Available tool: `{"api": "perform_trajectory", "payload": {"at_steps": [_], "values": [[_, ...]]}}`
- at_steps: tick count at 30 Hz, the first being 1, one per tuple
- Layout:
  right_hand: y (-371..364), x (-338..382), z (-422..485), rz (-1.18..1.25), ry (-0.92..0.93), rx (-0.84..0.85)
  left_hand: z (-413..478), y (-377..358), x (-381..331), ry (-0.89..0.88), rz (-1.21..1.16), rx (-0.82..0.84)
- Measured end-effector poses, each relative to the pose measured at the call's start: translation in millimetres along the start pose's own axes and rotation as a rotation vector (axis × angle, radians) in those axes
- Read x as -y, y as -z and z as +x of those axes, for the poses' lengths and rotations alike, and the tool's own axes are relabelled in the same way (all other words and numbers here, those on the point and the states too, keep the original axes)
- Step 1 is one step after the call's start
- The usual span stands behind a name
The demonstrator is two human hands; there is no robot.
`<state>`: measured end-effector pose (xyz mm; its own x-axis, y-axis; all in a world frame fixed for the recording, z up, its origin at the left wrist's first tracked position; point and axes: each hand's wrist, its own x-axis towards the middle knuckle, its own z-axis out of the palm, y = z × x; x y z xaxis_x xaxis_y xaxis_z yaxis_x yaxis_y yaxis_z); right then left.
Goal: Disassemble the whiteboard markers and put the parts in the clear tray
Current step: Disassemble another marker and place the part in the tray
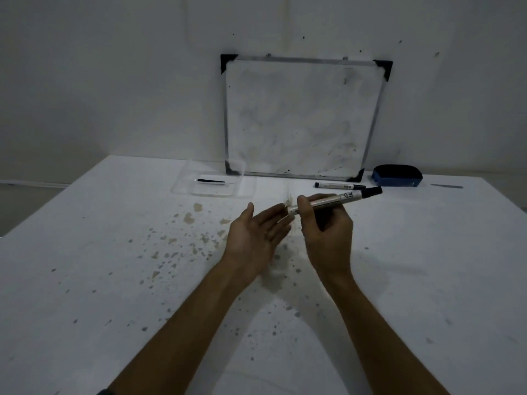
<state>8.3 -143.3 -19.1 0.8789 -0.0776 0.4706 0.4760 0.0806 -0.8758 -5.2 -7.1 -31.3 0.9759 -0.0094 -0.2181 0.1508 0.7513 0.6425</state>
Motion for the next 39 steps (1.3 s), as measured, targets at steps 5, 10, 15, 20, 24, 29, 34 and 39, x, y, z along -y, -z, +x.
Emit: {"api": "perform_trajectory", "payload": {"at_steps": [5, 10, 15, 20, 24, 29, 34, 39], "values": [[-31, -6, -32, -0.494, 0.068, 0.378, 0, 7, 2, 0.103, -0.170, 0.062], [-33, -4, -24, -0.372, 0.123, 0.132, 6, 16, -7, 0.099, -0.242, 0.037], [-35, -14, -31, -0.499, 0.052, 0.222, 7, 15, -4, 0.131, -0.082, 0.050], [-26, -13, -18, -0.343, -0.090, 0.046, 5, 8, -3, 0.106, 0.171, 0.048], [-16, -13, -10, -0.288, -0.172, -0.012, 8, 8, -1, 0.033, 0.381, -0.047], [-8, -15, -1, -0.207, -0.272, -0.041, 8, 22, -6, -0.069, 0.529, 0.020], [2, -21, 4, -0.034, -0.488, -0.055, 9, 35, -16, -0.138, 0.645, 0.058], [13, -27, -4, -0.634, -0.376, 0.183, 9, 49, -31, -0.291, 0.843, -0.071]]}}
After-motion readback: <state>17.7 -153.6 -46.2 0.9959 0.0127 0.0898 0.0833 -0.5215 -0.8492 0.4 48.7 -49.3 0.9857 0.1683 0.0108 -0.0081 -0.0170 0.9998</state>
